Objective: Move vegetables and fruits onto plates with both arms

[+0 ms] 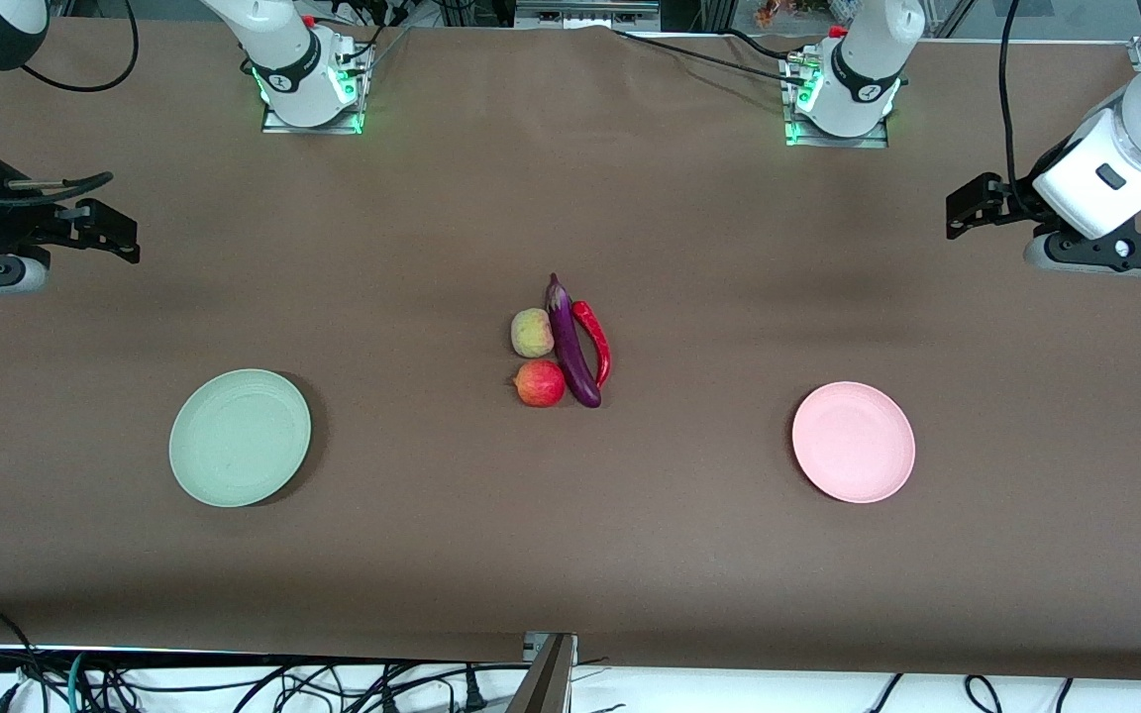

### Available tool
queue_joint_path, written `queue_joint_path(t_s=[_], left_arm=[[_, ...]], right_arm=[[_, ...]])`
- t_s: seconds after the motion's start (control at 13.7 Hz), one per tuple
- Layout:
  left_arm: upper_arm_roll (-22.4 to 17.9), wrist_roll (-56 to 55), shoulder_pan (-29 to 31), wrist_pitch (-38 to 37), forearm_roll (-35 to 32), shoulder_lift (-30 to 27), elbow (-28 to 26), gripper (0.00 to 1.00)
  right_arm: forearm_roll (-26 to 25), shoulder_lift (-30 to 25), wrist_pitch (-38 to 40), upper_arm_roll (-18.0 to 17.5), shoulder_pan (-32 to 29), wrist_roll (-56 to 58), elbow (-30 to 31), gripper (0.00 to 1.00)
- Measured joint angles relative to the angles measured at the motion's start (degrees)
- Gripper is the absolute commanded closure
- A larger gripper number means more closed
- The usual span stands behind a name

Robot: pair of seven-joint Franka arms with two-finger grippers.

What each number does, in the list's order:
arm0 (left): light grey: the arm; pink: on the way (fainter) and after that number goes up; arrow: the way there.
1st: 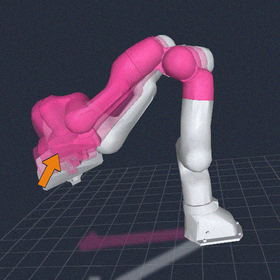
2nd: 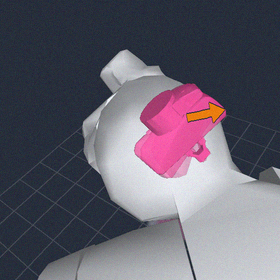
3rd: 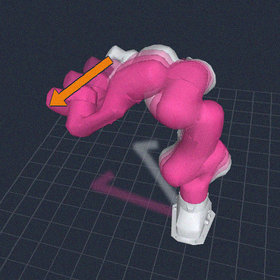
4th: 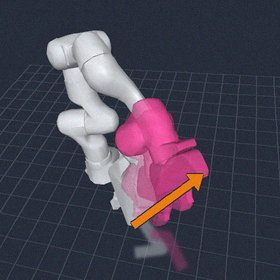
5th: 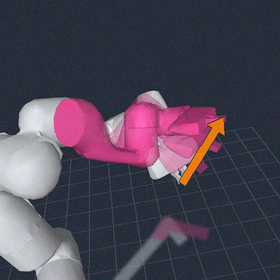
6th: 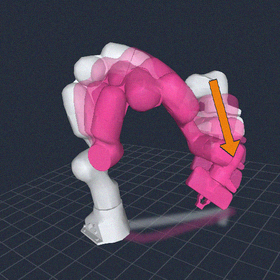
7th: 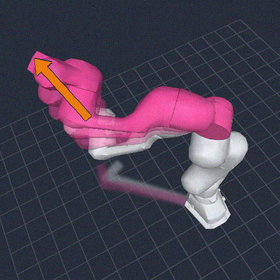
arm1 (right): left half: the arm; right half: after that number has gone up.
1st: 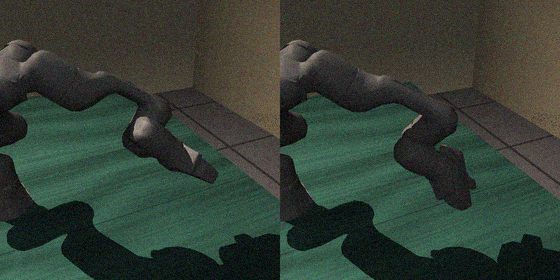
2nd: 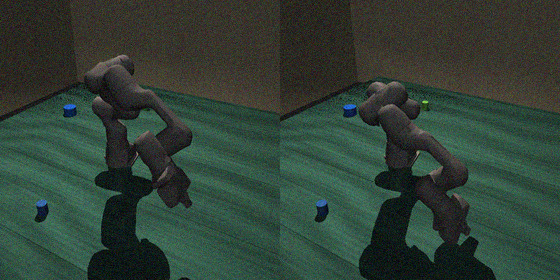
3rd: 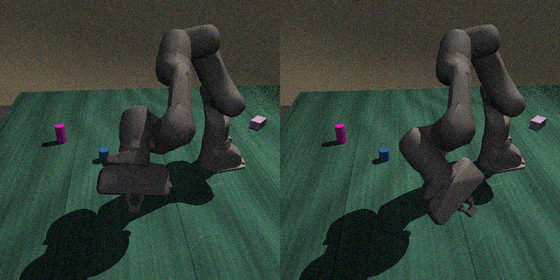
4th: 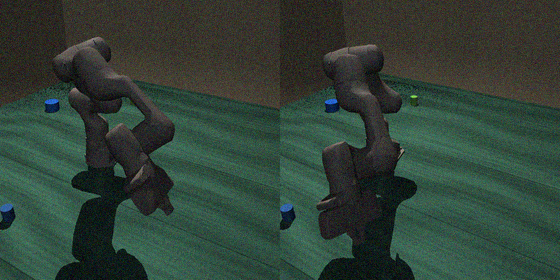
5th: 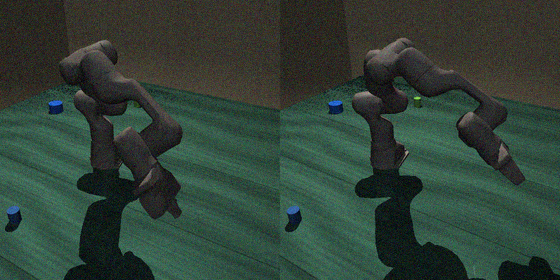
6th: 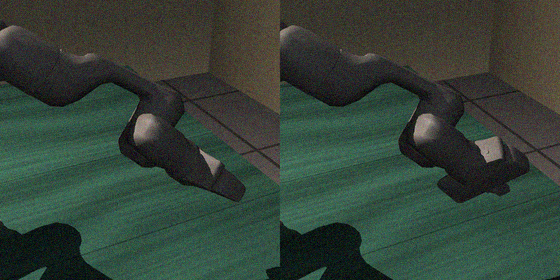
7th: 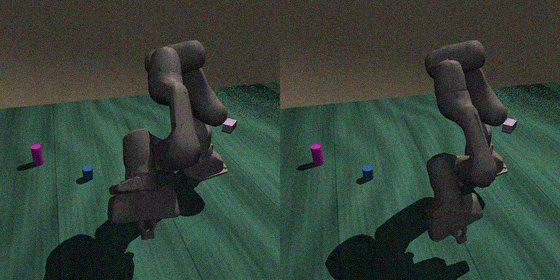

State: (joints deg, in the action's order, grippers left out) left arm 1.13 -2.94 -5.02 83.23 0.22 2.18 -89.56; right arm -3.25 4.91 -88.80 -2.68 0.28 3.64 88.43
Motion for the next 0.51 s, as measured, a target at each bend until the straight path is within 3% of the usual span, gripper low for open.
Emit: queue_joint_path(t_s=[0.51], left_arm=[[-0.31, 0.07, 3.37, 1.79, 0.00, 0.64, 0.01, 0.00]], right_arm=[[0.00, 0.00, -0.02, 0.02, -0.02, 0.00, -0.01, 0.00]])
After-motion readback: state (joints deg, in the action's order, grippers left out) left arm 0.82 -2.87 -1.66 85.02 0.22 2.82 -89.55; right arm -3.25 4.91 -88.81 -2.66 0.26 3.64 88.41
